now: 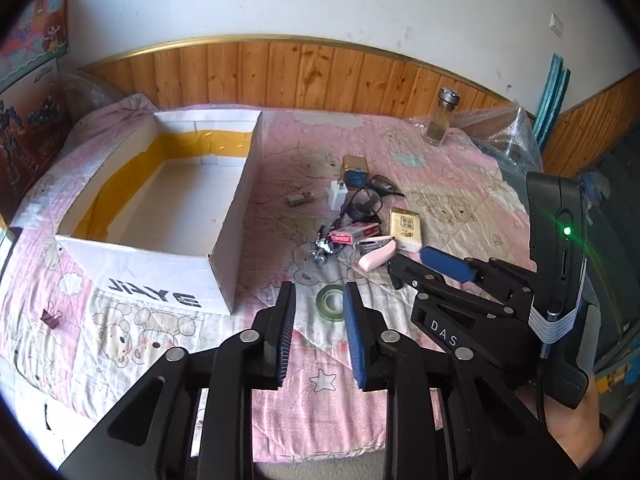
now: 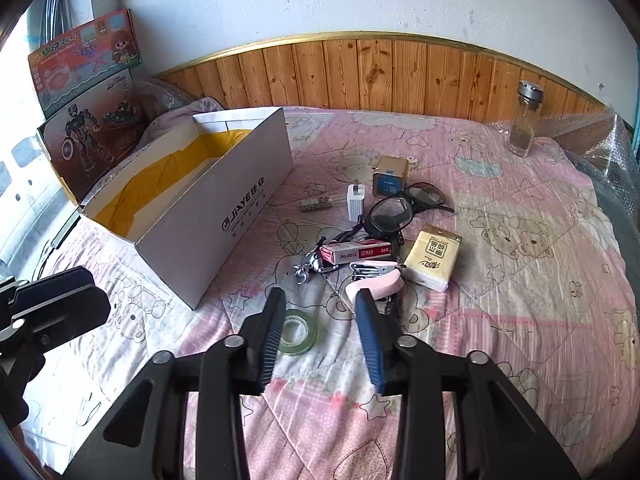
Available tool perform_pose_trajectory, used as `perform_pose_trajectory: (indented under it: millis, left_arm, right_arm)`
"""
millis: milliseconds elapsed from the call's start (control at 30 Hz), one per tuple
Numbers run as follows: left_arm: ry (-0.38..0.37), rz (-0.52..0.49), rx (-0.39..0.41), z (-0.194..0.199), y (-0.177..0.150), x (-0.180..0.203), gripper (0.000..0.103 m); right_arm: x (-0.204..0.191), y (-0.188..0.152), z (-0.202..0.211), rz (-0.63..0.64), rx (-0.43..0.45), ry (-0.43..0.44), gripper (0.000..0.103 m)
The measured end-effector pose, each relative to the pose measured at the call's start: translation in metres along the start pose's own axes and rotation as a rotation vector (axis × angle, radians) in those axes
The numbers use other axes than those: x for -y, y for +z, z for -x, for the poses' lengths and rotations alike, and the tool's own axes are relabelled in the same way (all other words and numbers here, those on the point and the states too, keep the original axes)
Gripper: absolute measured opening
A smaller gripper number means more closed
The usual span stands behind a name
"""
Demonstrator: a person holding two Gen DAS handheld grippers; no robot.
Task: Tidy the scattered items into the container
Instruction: 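Move the left tool toward the green tape roll while the right tool approaches the pink stapler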
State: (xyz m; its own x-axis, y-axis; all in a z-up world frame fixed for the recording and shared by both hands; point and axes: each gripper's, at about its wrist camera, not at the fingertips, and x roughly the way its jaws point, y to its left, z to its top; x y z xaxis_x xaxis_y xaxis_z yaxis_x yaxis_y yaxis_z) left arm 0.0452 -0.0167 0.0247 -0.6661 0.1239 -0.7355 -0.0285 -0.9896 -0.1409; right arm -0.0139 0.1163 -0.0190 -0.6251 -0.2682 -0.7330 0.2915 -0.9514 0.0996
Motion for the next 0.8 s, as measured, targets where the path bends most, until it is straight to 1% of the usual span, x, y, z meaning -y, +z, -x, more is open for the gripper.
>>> perform_pose_trajectory:
  millis: [33,67,133,233,467,500,533,567,600,633,700,733,800]
  left_arm:
    - [0.001,0.001,0.0,0.0,-0.001,0.0,0.015]
    - [0.003,0.001,0.001,0.0,-0.002,0.001,0.014]
    - [0.013,-0.003,0.002,0.0,-0.002,0.001,0.01]
    - [0.025,-0.008,0.007,0.0,-0.002,0.0,0.007]
    - [0.034,-0.001,0.003,-0.003,0.005,-0.007,0.007]
    - [0.027,0.0,-0.005,-0.005,0.005,-0.008,0.008]
    - [0.032,0.006,-0.009,-0.006,0.006,-0.009,0.012]
    - [0.029,0.01,-0.013,-0.007,0.007,-0.01,0.018]
    - [0.023,0.011,-0.016,-0.008,0.007,-0.011,0.036]
    - [0.027,0.015,-0.014,-0.009,0.008,-0.012,0.048]
    - [0.02,0.019,-0.008,-0.009,0.009,-0.014,0.05]
    - [0.017,0.021,-0.008,-0.01,0.01,-0.016,0.051]
    - [0.016,0.024,-0.007,-0.011,0.01,-0.018,0.052]
  right_arm:
    - [-0.002,0.0,-0.001,0.0,-0.004,0.005,0.023]
    - [-0.003,0.0,-0.002,0.0,-0.007,0.012,0.02]
    - [-0.006,-0.001,-0.003,0.006,-0.014,0.025,0.011]
    - [-0.011,-0.002,-0.006,0.016,-0.018,0.039,0.005]
    - [-0.018,0.01,-0.006,0.015,-0.007,0.055,0.006]
    - [-0.019,0.012,-0.007,0.012,-0.004,0.055,0.007]
    - [-0.019,0.013,-0.007,0.01,-0.004,0.056,0.008]
    - [-0.019,0.015,-0.008,0.009,-0.006,0.055,0.01]
    - [-0.018,0.016,-0.01,0.005,-0.007,0.051,0.022]
    - [-0.017,0.017,-0.011,0.0,-0.007,0.047,0.039]
    - [-0.017,0.018,-0.013,-0.005,-0.001,0.04,0.055]
    - [-0.016,0.019,-0.014,-0.004,-0.003,0.037,0.057]
    - [-0.016,0.02,-0.019,-0.004,-0.014,0.041,0.057]
